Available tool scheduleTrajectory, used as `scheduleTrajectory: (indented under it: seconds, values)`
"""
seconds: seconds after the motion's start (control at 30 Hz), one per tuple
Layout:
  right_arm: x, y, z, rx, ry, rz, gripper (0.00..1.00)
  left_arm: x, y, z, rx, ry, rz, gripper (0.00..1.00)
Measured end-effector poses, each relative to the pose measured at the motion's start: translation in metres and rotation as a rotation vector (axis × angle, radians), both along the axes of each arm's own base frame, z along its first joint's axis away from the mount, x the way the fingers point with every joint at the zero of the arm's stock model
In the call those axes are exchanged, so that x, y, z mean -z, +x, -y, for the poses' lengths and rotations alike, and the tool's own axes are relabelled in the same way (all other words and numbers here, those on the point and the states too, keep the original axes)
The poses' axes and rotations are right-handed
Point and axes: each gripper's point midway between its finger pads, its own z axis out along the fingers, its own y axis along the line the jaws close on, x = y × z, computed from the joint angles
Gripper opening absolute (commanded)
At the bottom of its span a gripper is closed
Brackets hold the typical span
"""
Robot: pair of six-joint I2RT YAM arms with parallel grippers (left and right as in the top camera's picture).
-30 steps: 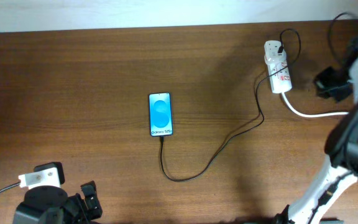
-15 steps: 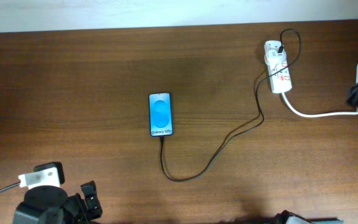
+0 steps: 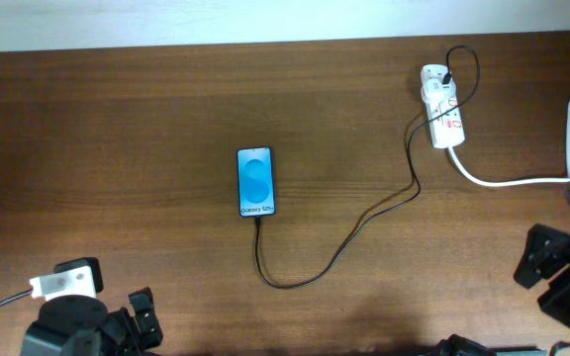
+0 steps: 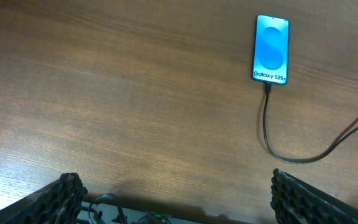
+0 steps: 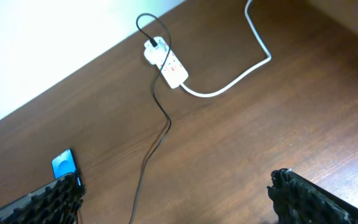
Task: Plug charger to phone and switch on socket
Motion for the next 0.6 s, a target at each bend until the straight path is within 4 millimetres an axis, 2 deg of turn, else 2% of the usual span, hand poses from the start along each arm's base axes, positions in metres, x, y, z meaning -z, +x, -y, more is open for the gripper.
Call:
scheduleTrajectory:
  seconds: [0.17, 0.3, 0.33, 0.47, 0.6]
  values:
    - [-0.004, -0.016, -0.009, -0.007, -0.029, 0.049, 0.98, 0.0, 0.0, 0.0, 0.0, 0.0, 0.0, 0.99]
    - [0.012, -0.037, -0.02, -0.019, -0.061, 0.075, 0.98, 0.0, 0.0, 0.0, 0.0, 0.0, 0.0, 0.99]
    - [0.023, -0.048, -0.025, -0.026, -0.079, 0.086, 0.98, 0.0, 0.0, 0.0, 0.0, 0.0, 0.0, 0.99]
    - [0.034, -0.046, -0.029, -0.062, -0.152, 0.23, 0.98, 0.0, 0.0, 0.0, 0.0, 0.0, 0.0, 0.99]
    - [0.039, -0.036, -0.04, -0.181, -0.208, 0.411, 0.98, 0.0, 0.0, 0.0, 0.0, 0.001, -0.001, 0.99]
